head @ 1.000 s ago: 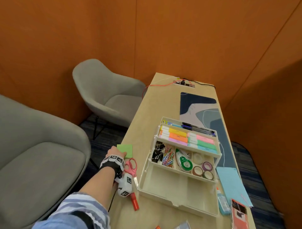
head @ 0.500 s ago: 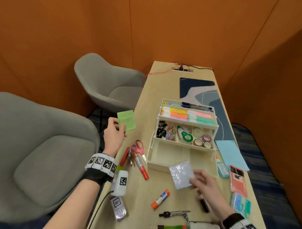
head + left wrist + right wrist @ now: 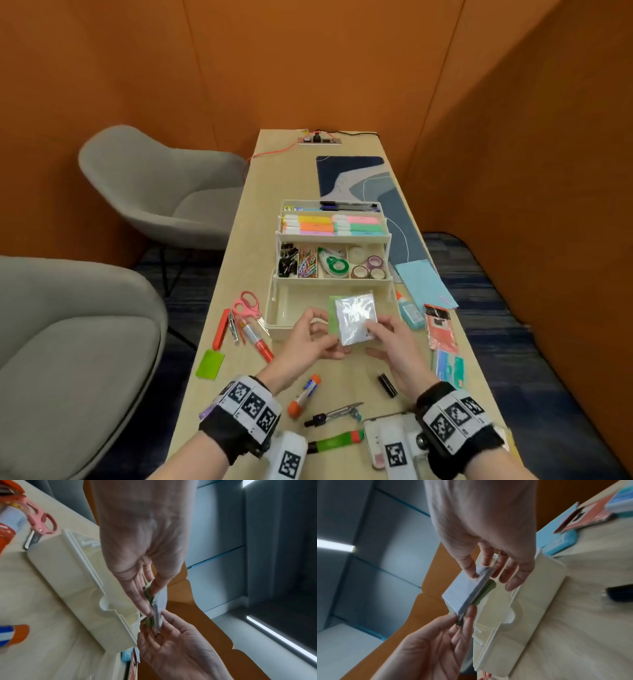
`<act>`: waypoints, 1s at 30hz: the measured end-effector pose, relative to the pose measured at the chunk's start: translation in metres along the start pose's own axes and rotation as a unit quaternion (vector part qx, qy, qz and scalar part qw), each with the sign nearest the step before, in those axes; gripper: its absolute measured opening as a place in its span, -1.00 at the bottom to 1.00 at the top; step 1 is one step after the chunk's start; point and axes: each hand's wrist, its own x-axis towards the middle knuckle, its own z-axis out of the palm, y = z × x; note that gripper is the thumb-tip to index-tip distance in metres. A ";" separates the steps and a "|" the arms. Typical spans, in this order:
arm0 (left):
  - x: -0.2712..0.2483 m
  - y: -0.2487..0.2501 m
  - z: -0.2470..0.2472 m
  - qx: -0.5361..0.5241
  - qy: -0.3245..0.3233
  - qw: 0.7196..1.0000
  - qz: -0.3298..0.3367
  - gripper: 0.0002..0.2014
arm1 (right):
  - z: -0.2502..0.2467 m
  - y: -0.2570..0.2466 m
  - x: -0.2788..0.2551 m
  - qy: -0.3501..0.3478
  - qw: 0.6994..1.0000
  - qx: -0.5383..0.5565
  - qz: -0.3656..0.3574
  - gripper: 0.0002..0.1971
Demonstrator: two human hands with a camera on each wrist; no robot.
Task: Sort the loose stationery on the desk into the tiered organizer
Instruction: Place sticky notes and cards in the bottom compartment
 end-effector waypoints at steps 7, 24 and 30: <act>0.003 -0.001 0.006 -0.039 -0.045 0.997 -0.045 -0.79 | -0.006 0.002 -0.003 0.008 0.994 0.099 0.035 -0.86; -0.003 -0.030 -0.034 0.139 -0.073 0.985 -0.076 -0.59 | -0.136 0.049 -0.038 0.214 0.847 -0.479 0.082 -0.67; -0.002 -0.034 -0.028 0.113 -0.079 0.987 -0.079 -0.56 | -0.156 0.105 -0.073 0.201 0.795 -0.513 0.254 -0.24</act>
